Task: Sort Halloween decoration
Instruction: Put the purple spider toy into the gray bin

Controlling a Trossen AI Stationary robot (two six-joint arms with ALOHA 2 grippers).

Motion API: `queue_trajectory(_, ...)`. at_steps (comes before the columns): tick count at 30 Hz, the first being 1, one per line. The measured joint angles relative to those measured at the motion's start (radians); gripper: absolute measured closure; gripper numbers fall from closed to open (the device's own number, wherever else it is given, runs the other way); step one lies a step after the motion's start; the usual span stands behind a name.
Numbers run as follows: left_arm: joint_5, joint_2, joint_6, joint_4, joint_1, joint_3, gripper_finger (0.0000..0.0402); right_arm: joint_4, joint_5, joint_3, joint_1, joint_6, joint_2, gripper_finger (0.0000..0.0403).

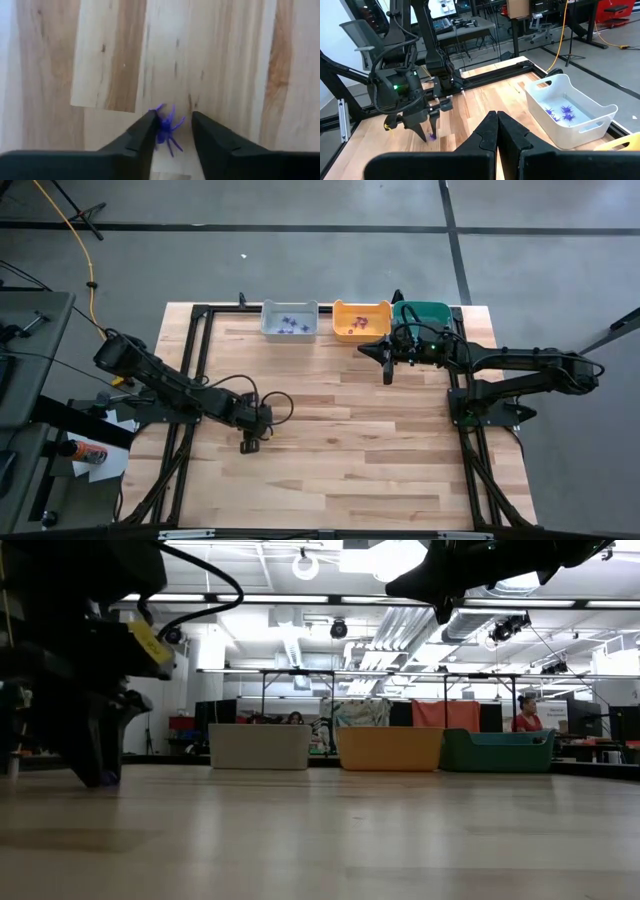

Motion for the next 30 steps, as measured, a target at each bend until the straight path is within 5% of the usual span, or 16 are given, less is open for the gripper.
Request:
queue_trajectory(5, 0.012, -0.013, -0.025, -0.014, 0.017, 0.001, 0.0385, 0.0, 0.0, 0.0, 0.0, 0.0, 0.0, 0.0402)
queue_trajectory(10, 0.095, -0.089, 0.013, -0.116, 0.059, 0.051, 0.0392, 0.0, 0.0, 0.0, 0.0, 0.0, 0.0, 0.0402)
queue_trajectory(15, 0.051, -0.232, 0.158, -0.077, 0.127, 0.126, 0.0397, 0.001, 0.0, 0.0, 0.0, 0.0, 0.0, 0.0402)
queue_trajectory(21, -0.075, -0.332, 0.334, 0.289, 0.325, 0.143, 0.04, 0.035, 0.0, 0.0, 0.0, 0.005, 0.0, 0.0402)
queue_trajectory(30, 0.224, -0.271, 0.218, 0.877, 0.624, 0.144, 0.0401, 0.164, -0.008, 0.0, 0.0, 0.034, 0.0, 0.0402)
